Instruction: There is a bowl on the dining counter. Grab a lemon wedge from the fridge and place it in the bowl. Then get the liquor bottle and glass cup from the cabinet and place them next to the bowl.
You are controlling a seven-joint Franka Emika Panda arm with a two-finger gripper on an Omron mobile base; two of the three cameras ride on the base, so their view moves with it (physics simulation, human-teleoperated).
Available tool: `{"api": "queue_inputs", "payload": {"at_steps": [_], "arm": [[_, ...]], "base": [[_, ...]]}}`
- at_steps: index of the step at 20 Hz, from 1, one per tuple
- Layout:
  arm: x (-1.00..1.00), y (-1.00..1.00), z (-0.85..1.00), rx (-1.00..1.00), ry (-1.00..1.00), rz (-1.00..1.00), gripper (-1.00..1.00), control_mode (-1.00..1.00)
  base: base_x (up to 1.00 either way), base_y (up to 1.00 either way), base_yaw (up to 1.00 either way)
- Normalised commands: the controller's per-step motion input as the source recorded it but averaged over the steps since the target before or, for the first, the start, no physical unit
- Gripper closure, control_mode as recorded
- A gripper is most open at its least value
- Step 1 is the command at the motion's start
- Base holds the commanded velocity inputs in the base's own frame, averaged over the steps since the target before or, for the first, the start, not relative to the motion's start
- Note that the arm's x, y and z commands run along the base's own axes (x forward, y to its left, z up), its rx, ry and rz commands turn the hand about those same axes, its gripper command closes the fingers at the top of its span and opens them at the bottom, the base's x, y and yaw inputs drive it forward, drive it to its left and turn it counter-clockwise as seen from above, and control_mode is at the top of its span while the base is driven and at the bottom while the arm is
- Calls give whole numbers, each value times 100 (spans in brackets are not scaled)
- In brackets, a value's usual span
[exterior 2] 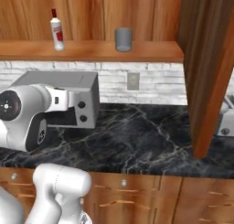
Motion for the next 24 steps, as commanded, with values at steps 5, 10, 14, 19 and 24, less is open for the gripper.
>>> {"api": "queue_inputs", "payload": {"at_steps": [5, 10, 14, 19, 24], "arm": [[0, 0, 0, 0, 0, 0, -100, 100], [0, 0, 0, 0, 0, 0, -100, 100], [0, 0, 0, 0, 0, 0, -100, 100], [26, 8, 2, 0, -3, 3, -100, -100], [56, 16, 17, -2, -12, 7, -100, -100]], "base": [[43, 25, 9], [52, 22, 24], [67, 23, 19], [40, 12, 7], [0, 0, 0]]}}
